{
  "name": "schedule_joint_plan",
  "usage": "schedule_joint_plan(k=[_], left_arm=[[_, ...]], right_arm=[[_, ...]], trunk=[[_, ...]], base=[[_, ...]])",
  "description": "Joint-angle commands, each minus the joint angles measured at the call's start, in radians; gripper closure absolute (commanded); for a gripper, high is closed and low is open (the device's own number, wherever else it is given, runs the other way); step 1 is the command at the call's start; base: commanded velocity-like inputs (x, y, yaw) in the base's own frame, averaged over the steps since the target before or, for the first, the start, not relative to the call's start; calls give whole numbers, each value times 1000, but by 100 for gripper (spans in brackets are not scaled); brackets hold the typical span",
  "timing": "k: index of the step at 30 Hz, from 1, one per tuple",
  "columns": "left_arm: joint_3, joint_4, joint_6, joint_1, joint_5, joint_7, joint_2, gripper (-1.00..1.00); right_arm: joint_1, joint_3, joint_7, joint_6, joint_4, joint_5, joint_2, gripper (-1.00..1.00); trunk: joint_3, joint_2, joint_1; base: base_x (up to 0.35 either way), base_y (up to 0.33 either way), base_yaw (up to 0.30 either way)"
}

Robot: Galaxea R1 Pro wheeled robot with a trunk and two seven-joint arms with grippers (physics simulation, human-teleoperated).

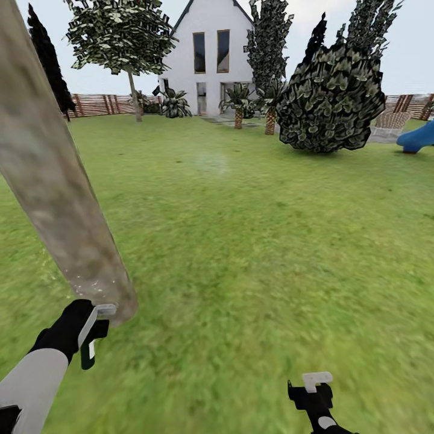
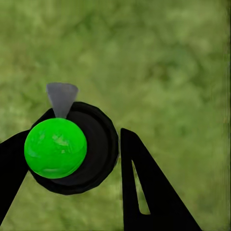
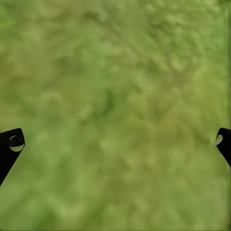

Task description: In the garden, pick up the pesticide atomizer on the floor and spray pesticide onto both trees until each tree trunk is fully covered.

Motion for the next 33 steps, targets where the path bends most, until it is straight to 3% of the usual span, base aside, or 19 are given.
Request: schedule_joint_plan(k=[1,4,15,21,24,26,33], left_arm=[[3,-18,-16,0,-5,-1,0,100],[2,-44,-55,0,-5,-3,0,100],[2,-49,-47,-9,-5,-6,-3,100],[0,-51,-17,-16,-2,-7,-7,100],[-1,-51,-3,-32,-3,-7,-27,100],[-4,-102,77,-84,-5,-7,-40,100],[-6,-127,100,-126,-12,-7,-27,100]], right_arm=[[0,9,-2,-2,-1,-8,0,-100],[0,9,-2,-2,-1,-8,1,-100],[0,9,-2,-2,-1,-9,1,-100],[0,9,-2,-2,-1,-8,1,-100],[0,9,-2,-2,-1,-8,1,-100],[0,8,-2,-2,-1,-8,0,-100],[0,8,-2,-2,-1,-8,-1,-100]], trunk=[[-1,0,0],[-1,0,0],[-1,0,0],[-1,0,0],[-1,0,0],[-1,0,0],[-1,0,0]], base=[[140,-232,0],[34,-265,7],[35,-274,250],[200,-224,277],[237,-187,277],[239,-183,277],[239,-172,277]])
